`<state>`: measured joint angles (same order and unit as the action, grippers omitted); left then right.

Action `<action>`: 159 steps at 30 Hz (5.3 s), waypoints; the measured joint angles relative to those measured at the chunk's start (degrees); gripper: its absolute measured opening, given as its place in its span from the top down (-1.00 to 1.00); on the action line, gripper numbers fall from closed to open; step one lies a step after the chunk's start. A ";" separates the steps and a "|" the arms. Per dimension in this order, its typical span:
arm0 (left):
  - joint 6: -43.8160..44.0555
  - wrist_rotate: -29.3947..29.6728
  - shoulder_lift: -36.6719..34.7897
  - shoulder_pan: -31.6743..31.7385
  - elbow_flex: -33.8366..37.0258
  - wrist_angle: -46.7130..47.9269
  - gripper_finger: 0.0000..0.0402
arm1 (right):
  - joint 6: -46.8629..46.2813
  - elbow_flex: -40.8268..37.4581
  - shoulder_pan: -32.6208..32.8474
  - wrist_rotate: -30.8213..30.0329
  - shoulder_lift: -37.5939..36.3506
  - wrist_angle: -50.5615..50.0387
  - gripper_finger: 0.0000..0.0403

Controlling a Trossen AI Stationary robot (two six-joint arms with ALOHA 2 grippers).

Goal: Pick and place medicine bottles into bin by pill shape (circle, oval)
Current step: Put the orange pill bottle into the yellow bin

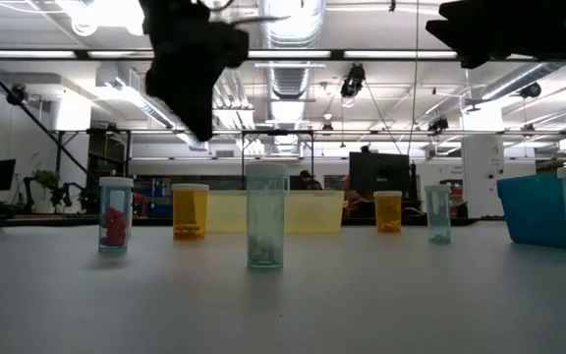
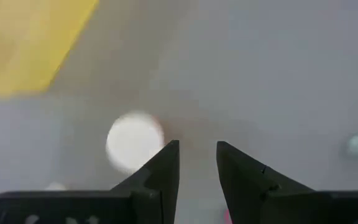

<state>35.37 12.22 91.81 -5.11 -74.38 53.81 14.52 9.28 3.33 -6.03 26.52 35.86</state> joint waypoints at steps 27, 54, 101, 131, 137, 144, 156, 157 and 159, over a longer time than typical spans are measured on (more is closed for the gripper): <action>8.29 1.86 2.93 4.86 1.17 1.22 -0.32 | 0.44 0.02 0.00 -0.09 0.00 -0.86 -0.21; 9.24 2.19 7.95 5.16 4.34 -2.00 -0.33 | 0.39 0.04 0.00 -0.58 0.00 -0.94 -0.21; -27.70 -0.21 8.67 29.19 -15.22 -4.10 0.06 | 0.58 0.04 0.00 -3.17 0.15 -1.37 -0.21; -34.73 4.09 20.32 39.71 -15.24 -7.47 0.06 | 1.09 0.04 0.00 -4.54 0.20 -2.54 -0.21; -34.66 2.67 20.50 39.99 -14.94 -7.56 0.06 | 1.09 0.04 0.00 -4.54 0.20 -2.54 -0.21; -34.34 2.65 20.50 40.04 -14.70 -8.24 -0.11 | 1.08 0.04 0.00 -4.54 0.20 -2.56 -0.21; -34.34 2.93 19.98 40.04 -14.68 -8.33 -0.15 | 1.07 0.04 0.00 -4.55 0.17 -2.56 -0.21; -34.34 2.99 19.63 40.03 -14.68 -8.28 -0.15 | 1.07 0.04 0.00 -4.55 0.17 -2.56 -0.21; -34.33 3.07 18.51 39.84 -14.70 -7.21 -0.15 | 1.04 0.04 0.00 -4.54 0.17 -2.58 -0.21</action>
<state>1.04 15.29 110.32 34.73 -89.08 46.59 15.56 9.32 3.33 -10.57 26.70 33.28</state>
